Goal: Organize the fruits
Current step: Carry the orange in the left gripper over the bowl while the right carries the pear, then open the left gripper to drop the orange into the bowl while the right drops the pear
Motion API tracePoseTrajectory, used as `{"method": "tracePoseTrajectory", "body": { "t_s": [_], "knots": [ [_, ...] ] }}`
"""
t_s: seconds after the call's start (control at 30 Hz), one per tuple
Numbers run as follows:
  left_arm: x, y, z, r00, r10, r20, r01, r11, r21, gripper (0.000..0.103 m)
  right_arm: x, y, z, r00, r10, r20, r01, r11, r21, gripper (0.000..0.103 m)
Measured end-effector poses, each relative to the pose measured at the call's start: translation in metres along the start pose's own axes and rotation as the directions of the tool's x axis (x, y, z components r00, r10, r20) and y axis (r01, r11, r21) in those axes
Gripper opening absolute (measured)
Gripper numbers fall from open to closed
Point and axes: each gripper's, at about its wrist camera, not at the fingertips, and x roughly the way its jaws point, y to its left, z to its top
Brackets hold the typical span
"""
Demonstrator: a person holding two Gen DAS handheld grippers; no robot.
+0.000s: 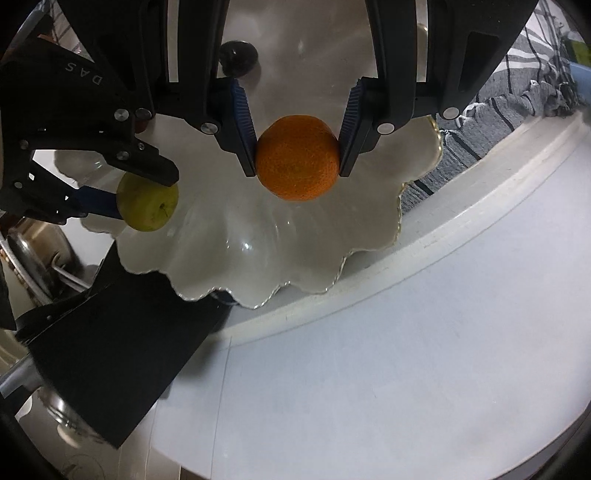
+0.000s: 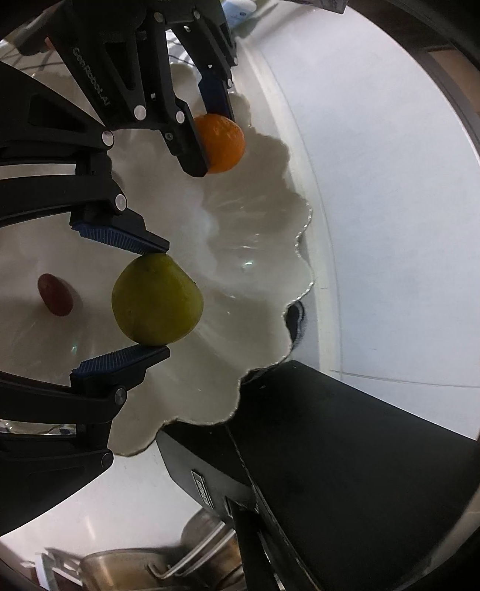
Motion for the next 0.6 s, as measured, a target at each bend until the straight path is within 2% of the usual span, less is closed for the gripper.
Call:
{"method": "tracePoseTrajectory", "body": {
  "t_s": [0.23,0.27,0.3,0.37,0.47,0.6],
  "knots": [
    [0.01,-0.001,-0.001,0.999,0.019,-0.042,-0.019,1.0,-0.002,0.043,0.013,-0.005,-0.002,0.999,0.013,-0.038,-0.011,1.0,0.027,0.051],
    [0.011,0.0,-0.002,0.999,0.022,-0.049,-0.022,1.0,-0.002,0.045,0.019,-0.005,0.002,0.999,0.014,-0.04,-0.012,0.999,0.031,0.051],
    [0.011,0.0,-0.002,0.998,0.028,-0.049,-0.028,1.0,-0.004,0.052,0.02,-0.006,0.002,0.999,0.021,-0.044,-0.019,0.999,0.037,0.051],
    [0.009,0.001,-0.003,0.998,0.042,-0.036,-0.042,0.999,-0.007,0.059,0.023,-0.008,0.005,0.999,0.029,-0.045,-0.026,0.999,0.048,0.052],
    [0.002,0.002,-0.003,0.998,0.06,-0.027,-0.06,0.998,-0.002,0.064,0.017,-0.012,0.006,1.0,0.009,-0.014,-0.009,0.999,0.05,0.059],
    [-0.014,0.006,-0.005,0.996,0.091,-0.007,-0.091,0.996,-0.015,0.067,0.005,-0.014,0.005,1.0,0.012,0.01,-0.012,0.997,0.071,0.059]
  ]
}}
